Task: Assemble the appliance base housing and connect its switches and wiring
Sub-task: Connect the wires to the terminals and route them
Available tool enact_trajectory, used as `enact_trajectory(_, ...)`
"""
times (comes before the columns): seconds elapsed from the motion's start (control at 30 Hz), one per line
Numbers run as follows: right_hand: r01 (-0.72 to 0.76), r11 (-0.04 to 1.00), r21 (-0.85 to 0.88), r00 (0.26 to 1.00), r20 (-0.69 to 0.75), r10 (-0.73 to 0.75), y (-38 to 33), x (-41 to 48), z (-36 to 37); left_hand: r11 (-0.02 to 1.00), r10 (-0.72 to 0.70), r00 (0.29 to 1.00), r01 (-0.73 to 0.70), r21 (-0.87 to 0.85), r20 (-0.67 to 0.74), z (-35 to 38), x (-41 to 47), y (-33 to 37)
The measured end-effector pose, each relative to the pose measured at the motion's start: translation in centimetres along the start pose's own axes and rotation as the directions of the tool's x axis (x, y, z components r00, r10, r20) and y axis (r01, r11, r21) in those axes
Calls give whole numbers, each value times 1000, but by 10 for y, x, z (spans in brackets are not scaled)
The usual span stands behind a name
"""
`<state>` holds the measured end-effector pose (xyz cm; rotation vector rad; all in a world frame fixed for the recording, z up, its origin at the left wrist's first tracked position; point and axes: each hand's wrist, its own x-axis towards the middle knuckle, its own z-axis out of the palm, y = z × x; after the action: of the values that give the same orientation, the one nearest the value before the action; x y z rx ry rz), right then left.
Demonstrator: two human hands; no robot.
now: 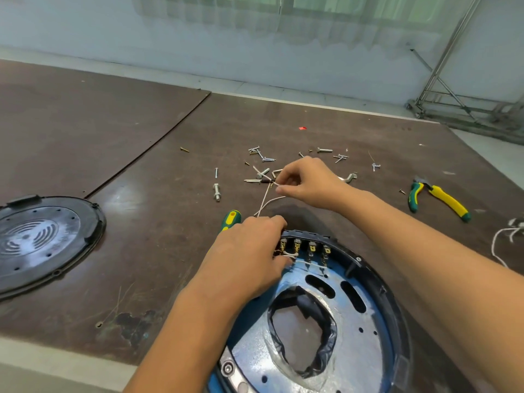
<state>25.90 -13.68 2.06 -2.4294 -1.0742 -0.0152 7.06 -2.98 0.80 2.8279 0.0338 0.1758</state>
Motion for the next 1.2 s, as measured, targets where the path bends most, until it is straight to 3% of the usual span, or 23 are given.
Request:
enact_trajectory(0.07,-20,1000,-18,998,-61,19,3,-10,-9,1000,-11,1000,11,-10,4,-1,2,0)
enact_trajectory(0.2,-72,963,-258,993,-113,44,10,-25,-23,998,-31,999,32,-46,8,-3,5,1)
enact_trajectory(0.27,-105,953,-284,987,-144,66,12,-30,-31,998,-39,999,39,-49,8,-2,6,0)
enact_trajectory(0.4,-143,980,-139,970,-219,110,5,-48,-47,993,-67,998,66,-93,-9,0,11,-3)
enact_trajectory(0.57,-137,983,123,974,-162,156,-29,-97,-50,981,-76,997,77,-175,13,-5,15,-1)
enact_trajectory(0.67,-137,980,147,984,-97,152,-50,-134,-50,958,-59,998,58,-281,5,-22,8,1)
enact_trajectory(0.8,-92,978,185,992,-70,106,-74,-181,-47,917,-3,993,-44,-397,-117,-60,-19,0)
enact_trajectory(0.97,-48,971,236,994,104,24,-89,-201,-39,896,132,978,-49,-441,159,-63,-45,16)
enact_trajectory(1.07,-74,965,253,981,193,24,-89,-203,-33,937,115,960,-19,-349,256,-51,-52,21)
enact_trajectory(1.2,-134,895,425,962,272,15,-87,-206,-33,918,93,938,50,-393,334,-43,-64,18)
